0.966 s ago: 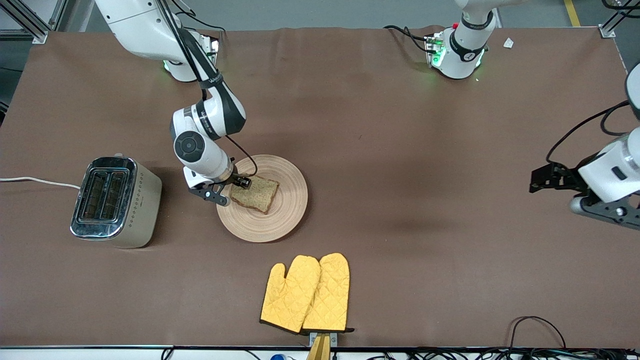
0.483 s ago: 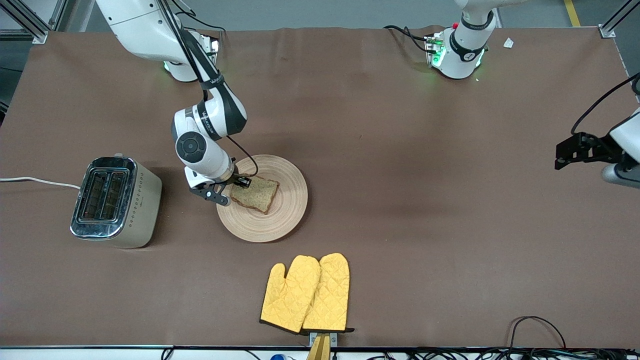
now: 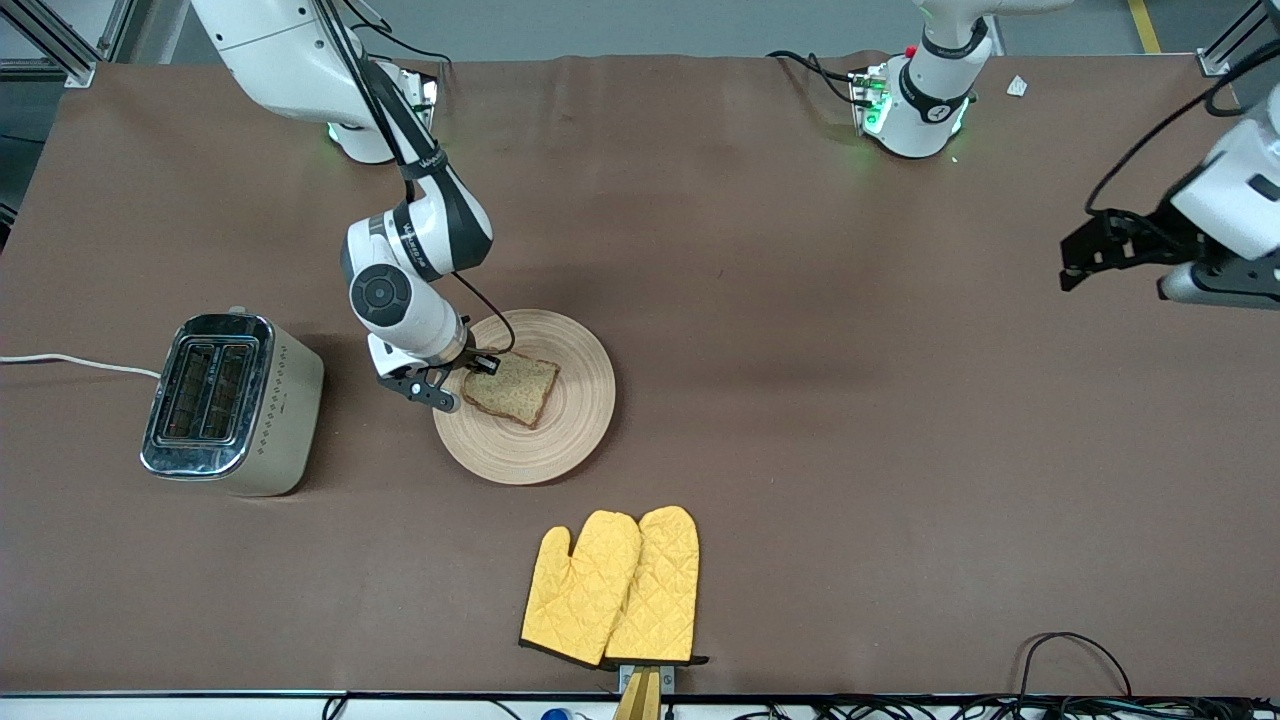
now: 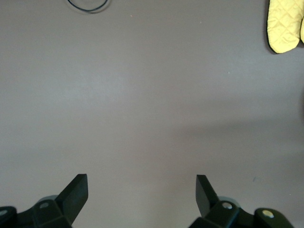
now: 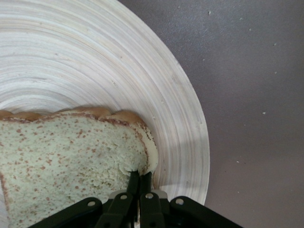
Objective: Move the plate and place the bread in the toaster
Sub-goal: 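Grasp the bread slice with the right gripper while the left gripper withdraws, then lift the bread with the right gripper and carry it over the toaster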
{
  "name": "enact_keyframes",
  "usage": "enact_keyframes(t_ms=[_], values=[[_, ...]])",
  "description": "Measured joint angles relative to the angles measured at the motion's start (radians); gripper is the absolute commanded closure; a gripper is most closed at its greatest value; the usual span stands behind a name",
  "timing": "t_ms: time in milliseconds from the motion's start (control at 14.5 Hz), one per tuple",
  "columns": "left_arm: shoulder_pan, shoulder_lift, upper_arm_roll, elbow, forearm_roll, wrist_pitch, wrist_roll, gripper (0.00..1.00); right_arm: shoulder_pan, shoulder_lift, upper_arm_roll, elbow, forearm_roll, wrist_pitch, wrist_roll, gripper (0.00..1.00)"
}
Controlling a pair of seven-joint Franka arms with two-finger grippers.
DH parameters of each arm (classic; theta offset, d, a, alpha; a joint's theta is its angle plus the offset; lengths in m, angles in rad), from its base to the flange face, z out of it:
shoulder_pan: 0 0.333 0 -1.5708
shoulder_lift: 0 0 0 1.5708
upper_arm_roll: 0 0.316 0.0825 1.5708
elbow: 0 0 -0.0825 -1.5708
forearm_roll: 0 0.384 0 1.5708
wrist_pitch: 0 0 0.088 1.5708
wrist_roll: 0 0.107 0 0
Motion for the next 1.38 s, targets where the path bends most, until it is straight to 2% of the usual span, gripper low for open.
enact_keyframes(t_ms=[138,207,345,552,690,828,966,1172,1379], values=[[-0.002,-0.023,0.002,-0.034,0.000,0.012,-0.006,0.00,0.000,0.000,0.000,0.015,-0.002,-0.036,0.000,1.00],[0.001,-0.023,0.006,-0.035,0.000,0.015,-0.006,0.00,0.000,0.000,0.000,0.044,-0.004,-0.098,0.000,1.00],[0.014,-0.019,0.015,-0.034,0.000,0.025,-0.006,0.00,0.000,-0.002,-0.004,0.146,-0.038,-0.283,0.000,1.00],[0.025,-0.017,0.019,-0.033,0.000,0.021,-0.009,0.00,0.000,-0.009,-0.013,0.359,-0.146,-0.614,-0.001,1.00],[0.024,-0.018,0.019,-0.026,0.000,0.020,-0.029,0.00,0.002,-0.012,-0.012,0.499,-0.242,-0.791,-0.010,1.00],[0.023,-0.019,0.019,-0.020,0.000,0.020,-0.053,0.00,0.002,-0.013,-0.012,0.564,-0.345,-0.889,-0.057,1.00],[0.027,-0.019,0.019,-0.019,0.000,0.019,-0.054,0.00,0.002,-0.013,-0.014,0.576,-0.434,-0.963,-0.111,1.00],[0.034,-0.019,0.019,-0.019,0.000,0.019,-0.054,0.00,0.000,-0.013,-0.020,0.584,-0.657,-1.057,-0.250,1.00],[0.033,-0.019,0.019,-0.019,0.000,0.019,-0.054,0.00,-0.021,-0.013,-0.028,0.589,-0.852,-1.095,-0.381,1.00]])
